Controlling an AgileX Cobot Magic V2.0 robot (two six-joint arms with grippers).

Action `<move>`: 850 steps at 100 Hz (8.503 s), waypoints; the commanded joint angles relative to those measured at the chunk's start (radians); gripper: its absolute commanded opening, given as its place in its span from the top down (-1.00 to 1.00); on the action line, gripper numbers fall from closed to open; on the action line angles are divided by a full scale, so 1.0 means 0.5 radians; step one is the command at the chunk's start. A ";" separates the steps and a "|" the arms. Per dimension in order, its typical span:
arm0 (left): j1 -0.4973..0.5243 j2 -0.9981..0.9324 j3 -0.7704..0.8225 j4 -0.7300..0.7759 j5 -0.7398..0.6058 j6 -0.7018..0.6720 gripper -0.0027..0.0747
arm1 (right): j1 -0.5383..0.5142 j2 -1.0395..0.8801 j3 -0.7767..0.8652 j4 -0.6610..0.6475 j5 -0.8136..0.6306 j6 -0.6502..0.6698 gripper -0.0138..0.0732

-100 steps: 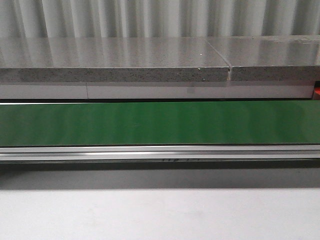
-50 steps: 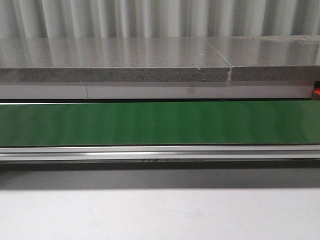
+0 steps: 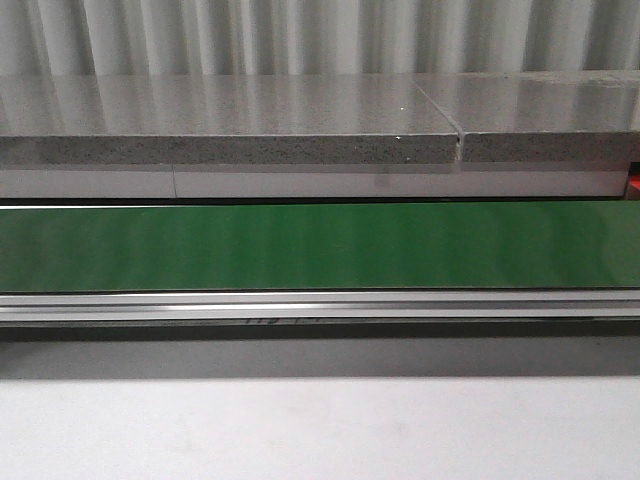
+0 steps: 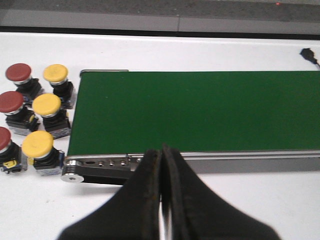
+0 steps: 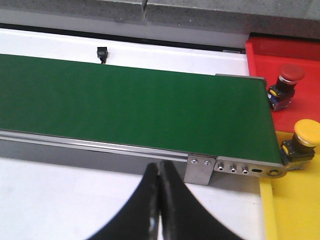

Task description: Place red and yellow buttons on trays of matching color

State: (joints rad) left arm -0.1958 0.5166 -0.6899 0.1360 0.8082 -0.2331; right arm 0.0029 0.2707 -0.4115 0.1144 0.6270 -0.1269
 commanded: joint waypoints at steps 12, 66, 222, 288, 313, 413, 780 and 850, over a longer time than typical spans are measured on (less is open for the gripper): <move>0.045 0.368 -0.253 0.080 -0.048 -0.087 0.75 | -0.002 0.015 -0.048 0.022 -0.124 -0.021 0.84; 0.587 1.068 -0.481 -0.212 0.087 0.027 -0.38 | -0.002 0.015 -0.048 0.022 -0.123 -0.021 0.84; 1.158 2.402 -1.189 -0.505 0.564 -0.252 -0.34 | -0.002 0.015 -0.048 0.022 -0.124 -0.021 0.84; 1.158 2.480 -1.192 -0.405 0.536 -0.282 -0.33 | -0.002 0.015 -0.048 0.022 -0.132 -0.021 0.84; 1.158 2.480 -1.192 -0.405 0.531 -0.282 0.12 | -0.002 0.015 -0.048 0.022 -0.132 -0.021 0.84; 1.111 2.022 -1.192 -0.363 0.567 0.198 0.26 | -0.002 0.015 -0.048 0.022 -0.138 -0.021 0.84; 1.420 2.718 -1.547 -0.395 0.603 0.398 -0.05 | -0.002 0.015 -0.048 0.022 -0.131 -0.021 0.84; 1.412 2.382 -1.547 -0.313 0.642 0.398 0.49 | -0.002 0.015 -0.048 0.022 -0.131 -0.021 0.84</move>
State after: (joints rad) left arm 0.5133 1.7998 -1.4393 -0.0178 1.1231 -0.0321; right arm 0.0029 0.2699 -0.4115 0.1176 0.6297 -0.1269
